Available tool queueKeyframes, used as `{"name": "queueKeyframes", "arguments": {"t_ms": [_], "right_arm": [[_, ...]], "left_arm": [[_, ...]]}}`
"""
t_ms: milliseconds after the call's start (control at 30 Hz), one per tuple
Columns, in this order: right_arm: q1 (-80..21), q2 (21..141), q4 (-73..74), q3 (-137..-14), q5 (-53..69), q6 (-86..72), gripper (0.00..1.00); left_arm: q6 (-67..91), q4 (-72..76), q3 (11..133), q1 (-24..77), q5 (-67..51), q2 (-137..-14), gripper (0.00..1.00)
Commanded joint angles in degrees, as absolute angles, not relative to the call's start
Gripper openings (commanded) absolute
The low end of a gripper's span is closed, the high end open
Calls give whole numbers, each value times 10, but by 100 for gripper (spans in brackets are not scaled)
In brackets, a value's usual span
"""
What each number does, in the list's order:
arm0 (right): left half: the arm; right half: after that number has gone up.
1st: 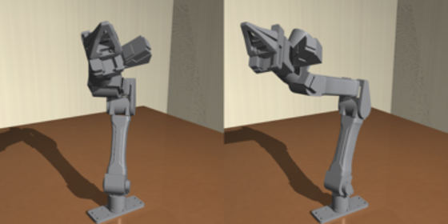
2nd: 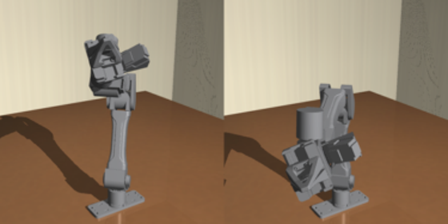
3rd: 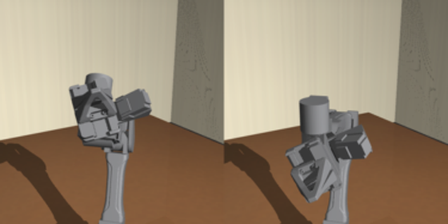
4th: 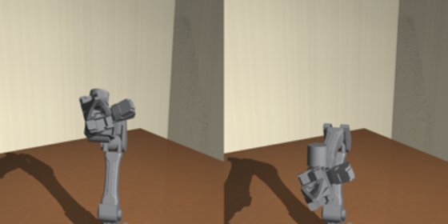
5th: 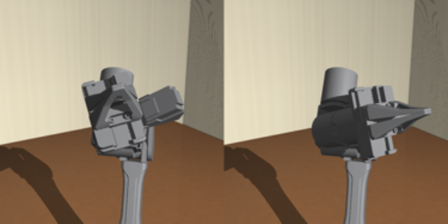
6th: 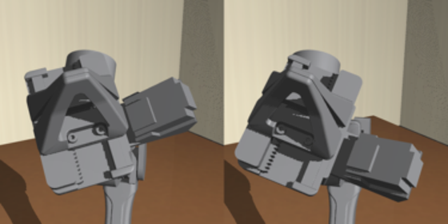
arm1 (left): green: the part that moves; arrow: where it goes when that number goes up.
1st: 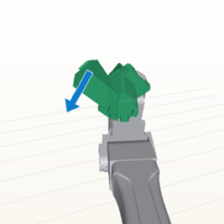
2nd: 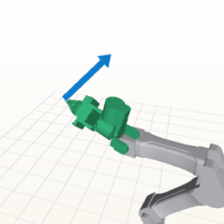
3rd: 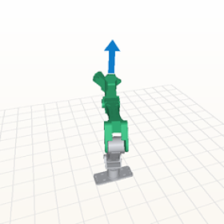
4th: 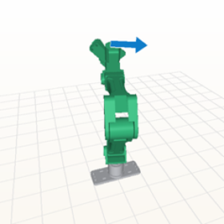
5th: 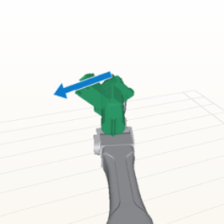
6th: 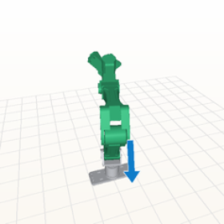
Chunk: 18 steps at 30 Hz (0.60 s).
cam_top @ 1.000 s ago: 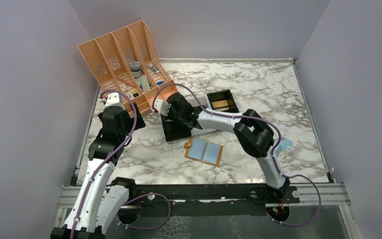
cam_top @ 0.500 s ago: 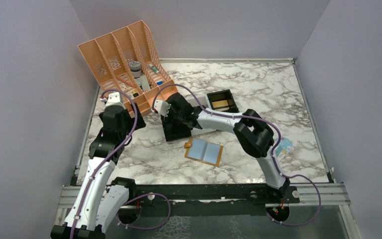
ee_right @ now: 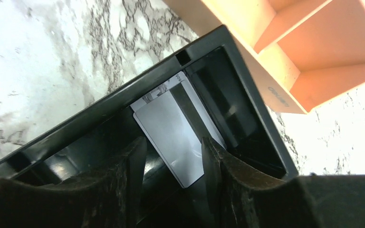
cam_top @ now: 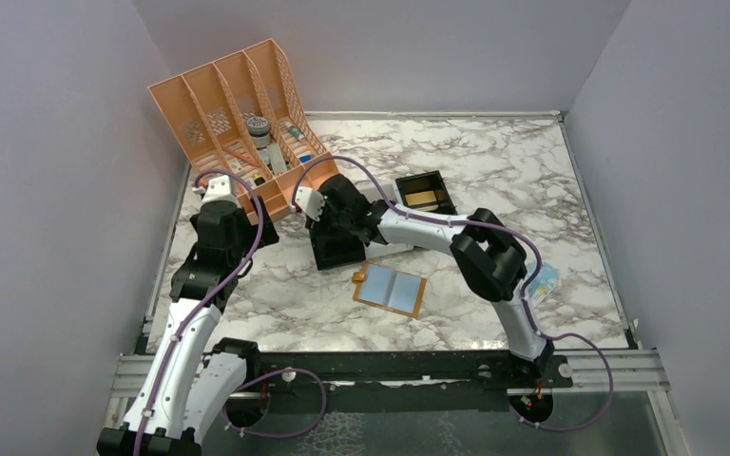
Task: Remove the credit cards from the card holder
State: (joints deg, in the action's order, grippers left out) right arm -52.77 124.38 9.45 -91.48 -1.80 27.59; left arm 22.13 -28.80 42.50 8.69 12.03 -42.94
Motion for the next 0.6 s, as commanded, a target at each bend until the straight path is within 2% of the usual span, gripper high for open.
{"name": "queueKeyframes", "arguments": {"t_ms": [0,33,67,100,133,333,500,567], "right_arm": [[-522,1152,55,-906,24,208,48],[-519,1130,36,-888,29,192,49],[-514,1107,13,-859,30,176,57],[-505,1085,-4,-839,29,160,81],[-495,1065,-15,-823,28,145,95],[-430,951,-45,-727,5,70,97],[-423,876,-87,-636,-111,63,97],[-409,854,-96,-606,-121,38,100]], "left_arm": [[215,-276,421,84,111,-431,99],[215,-276,421,84,111,-431,99],[215,-275,421,84,112,-432,99],[216,-275,423,84,118,-433,99],[220,-277,424,84,128,-432,99],[245,-284,425,84,196,-424,99],[261,-284,426,84,232,-425,99],[264,-285,429,84,242,-428,99]]}}
